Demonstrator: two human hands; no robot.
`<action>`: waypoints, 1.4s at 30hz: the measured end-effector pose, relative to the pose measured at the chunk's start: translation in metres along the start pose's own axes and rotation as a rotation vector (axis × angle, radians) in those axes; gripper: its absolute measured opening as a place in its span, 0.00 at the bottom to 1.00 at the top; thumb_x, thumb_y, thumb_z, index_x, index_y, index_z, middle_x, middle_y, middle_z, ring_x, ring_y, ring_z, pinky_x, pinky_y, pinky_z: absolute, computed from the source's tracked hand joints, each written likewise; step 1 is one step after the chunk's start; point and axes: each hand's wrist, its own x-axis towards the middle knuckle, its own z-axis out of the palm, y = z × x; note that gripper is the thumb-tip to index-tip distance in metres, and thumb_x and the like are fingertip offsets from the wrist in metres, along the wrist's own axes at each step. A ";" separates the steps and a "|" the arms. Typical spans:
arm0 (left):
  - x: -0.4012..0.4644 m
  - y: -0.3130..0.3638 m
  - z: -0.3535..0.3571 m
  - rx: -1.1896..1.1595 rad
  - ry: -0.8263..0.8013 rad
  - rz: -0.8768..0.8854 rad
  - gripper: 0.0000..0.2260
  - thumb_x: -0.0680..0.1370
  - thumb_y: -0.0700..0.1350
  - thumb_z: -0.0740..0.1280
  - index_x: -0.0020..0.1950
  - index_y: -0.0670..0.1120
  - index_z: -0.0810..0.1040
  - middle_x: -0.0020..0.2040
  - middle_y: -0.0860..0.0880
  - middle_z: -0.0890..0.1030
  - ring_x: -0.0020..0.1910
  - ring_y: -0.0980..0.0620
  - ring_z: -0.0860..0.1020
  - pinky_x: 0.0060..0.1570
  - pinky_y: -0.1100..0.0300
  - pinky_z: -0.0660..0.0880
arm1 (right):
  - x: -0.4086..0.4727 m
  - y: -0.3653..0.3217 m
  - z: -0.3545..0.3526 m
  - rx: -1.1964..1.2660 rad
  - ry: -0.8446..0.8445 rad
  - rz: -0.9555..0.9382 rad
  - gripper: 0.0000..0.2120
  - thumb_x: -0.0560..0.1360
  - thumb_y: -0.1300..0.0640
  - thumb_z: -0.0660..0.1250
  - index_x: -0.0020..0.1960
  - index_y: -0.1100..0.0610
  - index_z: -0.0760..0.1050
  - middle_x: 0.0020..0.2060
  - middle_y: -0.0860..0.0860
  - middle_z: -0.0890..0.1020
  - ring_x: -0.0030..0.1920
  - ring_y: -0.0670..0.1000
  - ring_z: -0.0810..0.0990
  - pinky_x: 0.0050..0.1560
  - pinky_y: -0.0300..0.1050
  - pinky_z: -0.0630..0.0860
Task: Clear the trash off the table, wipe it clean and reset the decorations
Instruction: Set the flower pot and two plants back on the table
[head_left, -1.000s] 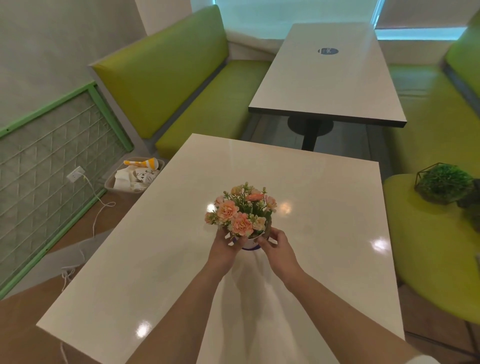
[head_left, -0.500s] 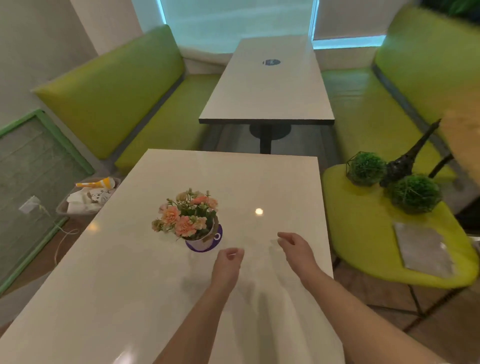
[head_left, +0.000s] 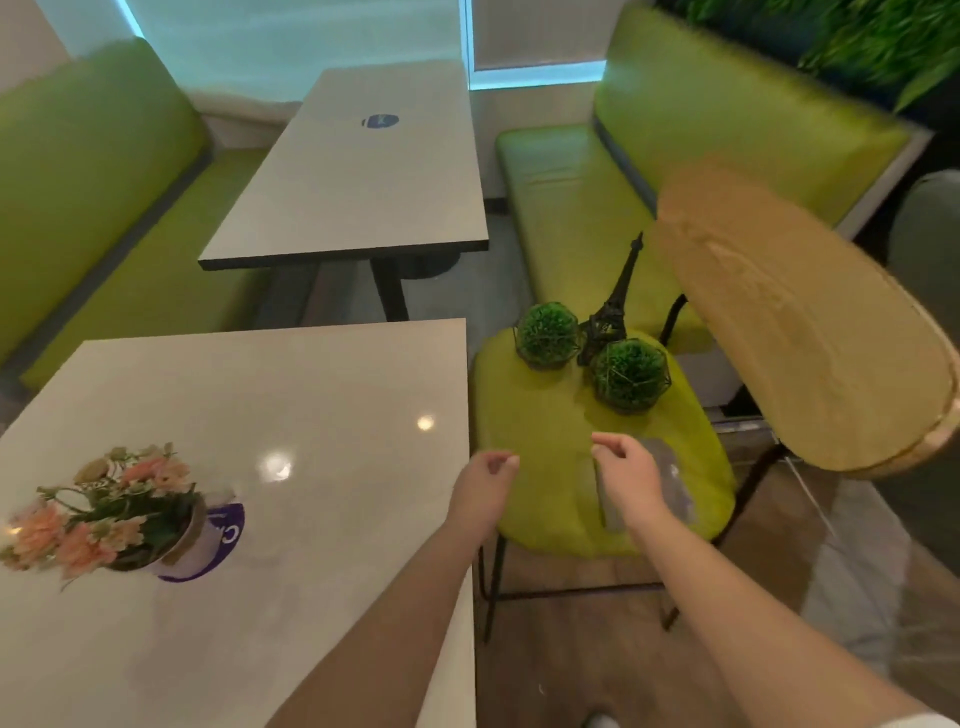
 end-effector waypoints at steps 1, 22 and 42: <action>0.007 0.010 0.014 0.027 -0.013 0.007 0.15 0.81 0.50 0.63 0.65 0.47 0.75 0.60 0.50 0.77 0.56 0.54 0.74 0.54 0.62 0.69 | 0.011 0.001 -0.010 -0.004 0.023 0.008 0.07 0.81 0.57 0.61 0.58 0.52 0.75 0.43 0.45 0.77 0.36 0.43 0.72 0.42 0.46 0.75; 0.132 0.100 0.167 0.096 -0.017 -0.017 0.28 0.80 0.54 0.63 0.77 0.43 0.62 0.73 0.45 0.68 0.71 0.47 0.68 0.66 0.55 0.67 | 0.159 -0.001 -0.056 -0.064 0.060 0.038 0.26 0.82 0.49 0.59 0.77 0.55 0.60 0.76 0.53 0.60 0.74 0.54 0.62 0.70 0.50 0.62; 0.039 0.034 0.061 -0.225 0.252 -0.117 0.22 0.78 0.53 0.68 0.62 0.38 0.70 0.56 0.39 0.76 0.53 0.43 0.76 0.45 0.54 0.73 | 0.048 -0.001 -0.001 0.099 -0.109 0.004 0.15 0.76 0.45 0.69 0.43 0.56 0.72 0.42 0.52 0.79 0.43 0.50 0.76 0.37 0.44 0.68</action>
